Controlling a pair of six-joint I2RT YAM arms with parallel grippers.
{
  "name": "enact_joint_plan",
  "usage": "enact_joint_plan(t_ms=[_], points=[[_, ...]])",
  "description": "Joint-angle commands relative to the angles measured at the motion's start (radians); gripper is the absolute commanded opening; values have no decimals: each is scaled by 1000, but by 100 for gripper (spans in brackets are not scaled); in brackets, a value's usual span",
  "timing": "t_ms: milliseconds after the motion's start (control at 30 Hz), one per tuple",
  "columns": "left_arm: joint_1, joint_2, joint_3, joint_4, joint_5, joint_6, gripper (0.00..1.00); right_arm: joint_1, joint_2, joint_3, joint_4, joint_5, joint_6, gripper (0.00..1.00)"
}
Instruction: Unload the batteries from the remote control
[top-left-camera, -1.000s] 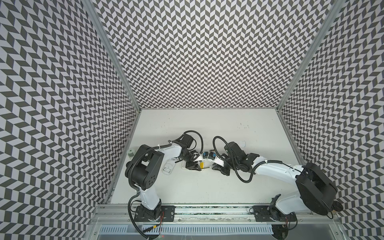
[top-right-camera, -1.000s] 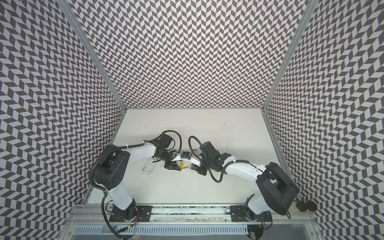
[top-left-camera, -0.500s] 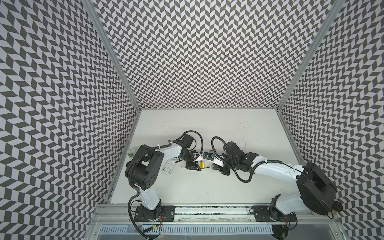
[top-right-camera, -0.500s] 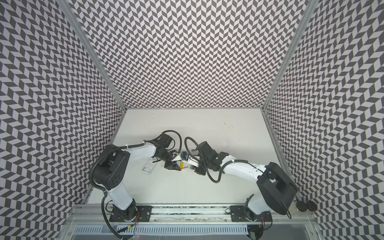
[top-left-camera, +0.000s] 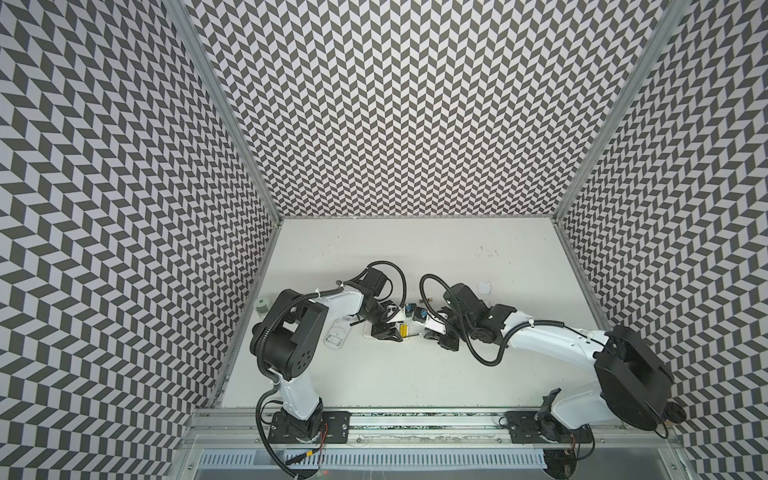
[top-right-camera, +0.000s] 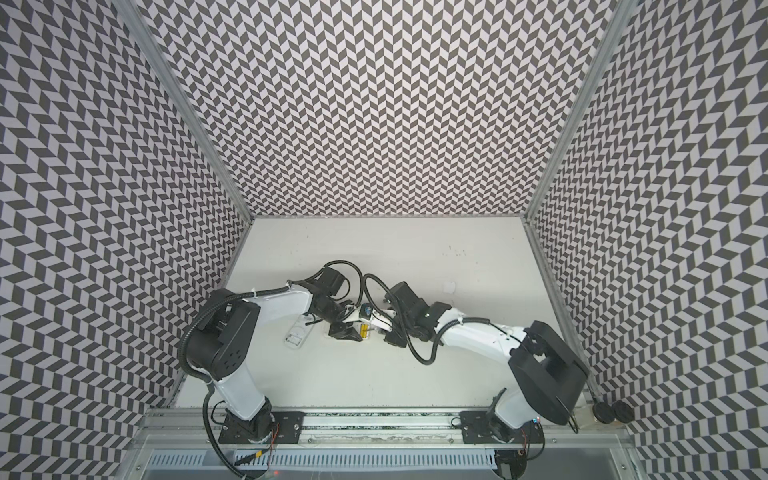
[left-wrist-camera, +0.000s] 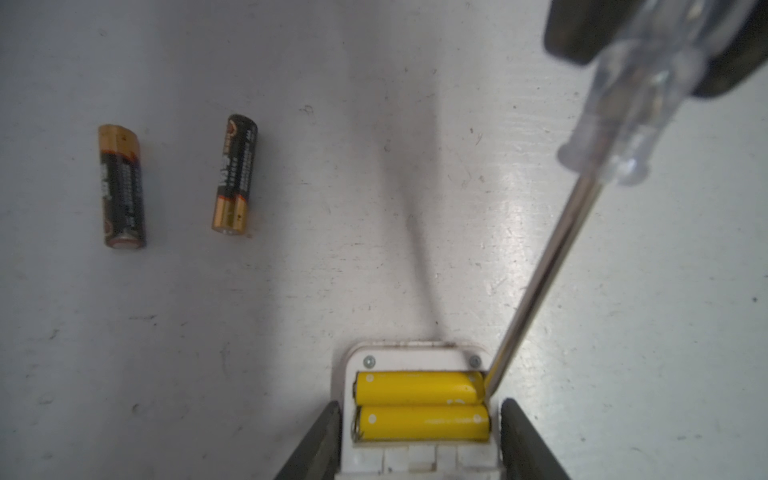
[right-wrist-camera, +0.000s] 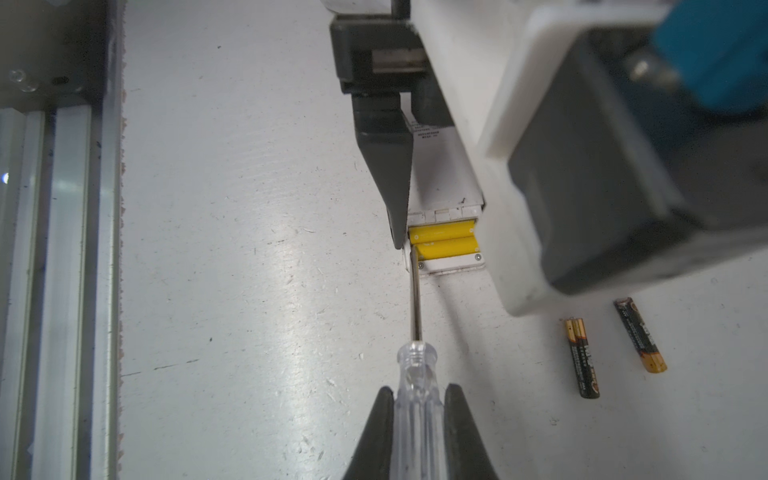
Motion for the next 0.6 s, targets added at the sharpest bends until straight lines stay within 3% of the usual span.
enact_joint_plan(t_ms=[0, 300, 433, 567], points=[[-7, 20, -37, -96, -39, 3, 46, 20, 32, 49, 2, 92, 8, 0], [-7, 21, -38, -95, -37, 2, 45, 53, 47, 83, -17, 191, 25, 0], [-7, 18, -40, -96, -36, 2, 47, 56, 36, 81, -10, 180, 25, 0], [-2, 6, -31, -114, -58, 2, 67, 51, 7, 68, 28, 125, 57, 0]])
